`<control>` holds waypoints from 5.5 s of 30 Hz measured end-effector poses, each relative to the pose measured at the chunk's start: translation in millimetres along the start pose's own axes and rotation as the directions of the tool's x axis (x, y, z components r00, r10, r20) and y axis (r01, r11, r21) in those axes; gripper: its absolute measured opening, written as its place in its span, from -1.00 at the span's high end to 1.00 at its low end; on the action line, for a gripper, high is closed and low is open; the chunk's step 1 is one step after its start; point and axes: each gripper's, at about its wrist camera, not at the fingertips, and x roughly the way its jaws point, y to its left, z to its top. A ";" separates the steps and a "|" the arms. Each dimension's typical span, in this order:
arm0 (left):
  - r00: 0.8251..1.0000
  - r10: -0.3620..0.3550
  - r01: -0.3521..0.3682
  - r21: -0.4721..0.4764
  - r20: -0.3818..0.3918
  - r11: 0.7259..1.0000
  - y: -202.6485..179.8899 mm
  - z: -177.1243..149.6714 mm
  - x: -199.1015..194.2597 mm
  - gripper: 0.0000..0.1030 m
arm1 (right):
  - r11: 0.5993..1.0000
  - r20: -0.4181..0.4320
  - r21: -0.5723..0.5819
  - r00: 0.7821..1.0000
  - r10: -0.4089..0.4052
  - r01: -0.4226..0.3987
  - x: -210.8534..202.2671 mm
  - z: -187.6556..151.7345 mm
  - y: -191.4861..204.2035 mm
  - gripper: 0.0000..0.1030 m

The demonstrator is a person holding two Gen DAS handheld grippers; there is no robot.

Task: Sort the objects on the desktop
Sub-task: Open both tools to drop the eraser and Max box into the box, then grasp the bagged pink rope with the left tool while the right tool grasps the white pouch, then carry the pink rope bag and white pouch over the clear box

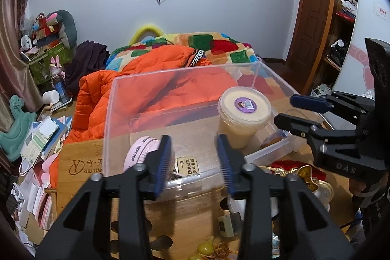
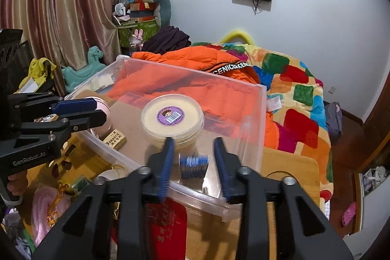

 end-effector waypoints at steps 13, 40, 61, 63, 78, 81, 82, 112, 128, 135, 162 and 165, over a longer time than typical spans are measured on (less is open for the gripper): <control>0.998 0.042 -0.040 -0.034 0.053 0.999 3.3 -6.3 -38.4 -0.63 | 0.996 0.108 0.006 0.990 -0.086 0.086 -46.1 -4.7 8.8 -0.50; 0.996 0.041 -0.055 -0.170 -0.084 0.984 -18.3 -105.8 -59.5 -0.81 | 0.986 0.090 0.165 0.995 -0.039 0.023 -83.7 -88.9 13.0 -0.75; 0.993 0.079 -0.097 -0.219 -0.089 0.971 -24.4 -145.6 -69.0 -0.88 | 0.994 -0.005 0.104 1.000 -0.016 0.017 -49.1 -110.3 37.4 -0.91; 0.991 0.102 -0.116 -0.192 -0.085 0.974 -18.8 -146.3 -73.0 -0.88 | 0.996 -0.001 0.085 1.000 -0.029 0.029 -50.6 -111.7 37.8 -0.91; 0.988 0.091 -0.118 -0.230 -0.124 0.966 -10.1 -154.5 -74.2 -0.89 | 0.994 -0.022 0.097 0.999 0.043 -0.040 -45.0 -112.5 46.4 -0.91; 0.986 0.123 -0.145 -0.205 -0.117 0.968 -15.5 -153.5 -70.1 -0.89 | 0.994 -0.031 0.105 0.999 0.037 -0.034 -42.1 -111.8 46.6 -0.91; 0.984 0.133 -0.154 -0.197 -0.116 0.968 -17.2 -153.3 -68.6 -0.89 | 0.993 -0.032 0.114 0.999 0.043 -0.039 -41.9 -111.5 45.4 -0.91; 0.975 0.220 -0.213 -0.229 0.006 0.950 4.1 -141.1 -91.3 -0.11 | 0.967 0.148 0.209 0.982 0.120 -0.150 -103.1 -96.2 23.0 0.10; 0.977 0.161 -0.126 -0.227 0.140 0.966 1.6 -99.0 -123.1 -0.11 | 0.972 0.251 0.188 0.964 0.089 -0.138 -144.3 -79.1 18.9 0.10; 0.976 0.141 -0.106 -0.201 0.164 0.974 -1.1 -80.8 -121.5 -0.11 | 0.978 0.256 0.170 0.964 0.074 -0.121 -145.3 -68.5 16.8 0.10; 0.983 0.056 -0.028 -0.162 0.176 0.986 10.6 -6.7 -75.5 -0.11 | 0.991 0.193 0.106 0.979 0.059 -0.081 -85.4 -12.2 -0.8 0.09; 0.985 0.047 -0.020 -0.160 0.165 0.987 11.5 0.9 -66.3 -0.11 | 0.990 0.179 0.115 0.982 0.059 -0.081 -75.7 -9.3 -6.5 0.09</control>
